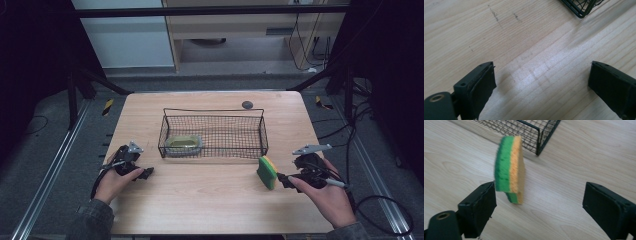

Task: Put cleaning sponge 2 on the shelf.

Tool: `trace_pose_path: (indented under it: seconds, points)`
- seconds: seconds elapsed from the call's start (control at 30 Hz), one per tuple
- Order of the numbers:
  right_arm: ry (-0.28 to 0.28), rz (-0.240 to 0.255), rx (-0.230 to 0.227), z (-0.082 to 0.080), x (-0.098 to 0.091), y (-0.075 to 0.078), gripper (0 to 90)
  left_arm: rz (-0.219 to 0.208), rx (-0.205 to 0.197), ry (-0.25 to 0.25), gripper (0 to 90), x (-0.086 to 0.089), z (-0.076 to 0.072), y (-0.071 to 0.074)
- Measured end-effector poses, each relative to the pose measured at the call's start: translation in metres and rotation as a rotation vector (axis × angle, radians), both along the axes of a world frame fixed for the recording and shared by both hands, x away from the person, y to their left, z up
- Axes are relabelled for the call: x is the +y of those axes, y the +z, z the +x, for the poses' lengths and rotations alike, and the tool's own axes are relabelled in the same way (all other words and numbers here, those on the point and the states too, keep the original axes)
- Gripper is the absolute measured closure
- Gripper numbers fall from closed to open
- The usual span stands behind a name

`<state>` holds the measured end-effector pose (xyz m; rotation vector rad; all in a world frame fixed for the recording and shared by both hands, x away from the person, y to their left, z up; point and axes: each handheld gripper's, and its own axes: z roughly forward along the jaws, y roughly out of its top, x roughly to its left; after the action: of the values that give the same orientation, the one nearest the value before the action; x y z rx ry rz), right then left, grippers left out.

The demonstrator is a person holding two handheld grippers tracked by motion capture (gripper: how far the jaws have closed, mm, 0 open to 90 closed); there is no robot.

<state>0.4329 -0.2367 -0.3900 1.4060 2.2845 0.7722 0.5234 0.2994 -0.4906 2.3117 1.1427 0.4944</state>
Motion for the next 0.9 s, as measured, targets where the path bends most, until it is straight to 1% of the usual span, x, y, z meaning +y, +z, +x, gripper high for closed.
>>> trace_pose_path:
  seconds: [0.03,0.07,0.1,0.13,0.2,0.27,0.33,0.37,0.43,0.5,0.63,0.7,0.77,0.9]
  points:
    - [0.017,-0.007,0.002,0.002,0.007,0.006,11.2,-0.019,-0.005,0.008,5.7,0.0,-0.002,-0.002]
    - [0.017,-0.007,0.002,0.002,0.007,0.006,11.2,-0.019,-0.005,0.008,4.8,0.0,-0.002,-0.002]
    - [0.033,-0.007,0.022,0.006,0.013,0.011,12.7,-0.045,-0.002,0.021,3.6,0.001,-0.001,-0.005]
    - [0.033,-0.007,0.022,0.006,0.013,0.011,12.7,-0.045,-0.002,0.021,2.2,0.001,-0.001,-0.005]
    - [0.048,-0.016,0.032,0.01,0.021,0.013,18.9,-0.086,0.0,0.038,1.3,0.003,0.0,-0.008]
    - [0.067,-0.036,0.05,0.015,0.029,0.016,24.1,-0.098,-0.02,0.037,0.0,0.004,-0.001,-0.01]
    - [0.074,-0.046,0.064,0.019,0.038,0.019,27.8,-0.108,-0.038,0.032,0.0,0.005,-0.001,-0.012]
    - [0.083,-0.054,0.065,0.022,0.041,0.02,29.3,-0.128,-0.053,0.044,0.0,0.005,-0.002,-0.014]
    - [0.084,-0.063,0.073,0.027,0.047,0.022,31.6,-0.15,-0.087,0.056,0.0,0.006,-0.004,-0.017]
    - [0.078,-0.071,0.084,0.032,0.05,0.022,33.4,-0.152,-0.089,0.057,0.0,0.006,-0.004,-0.017]
    - [0.086,-0.094,0.11,0.04,0.055,0.019,36.7,-0.152,-0.089,0.057,0.0,0.005,-0.004,-0.017]
    - [0.088,-0.091,0.134,0.045,0.056,0.015,38.5,-0.152,-0.089,0.057,0.0,0.005,-0.004,-0.017]
    - [0.082,-0.096,0.16,0.049,0.055,0.009,39.0,-0.153,-0.089,0.058,0.0,0.005,-0.004,-0.017]
    - [0.077,-0.088,0.209,0.055,0.055,-0.004,39.3,-0.151,-0.09,0.059,0.0,0.005,-0.004,-0.017]
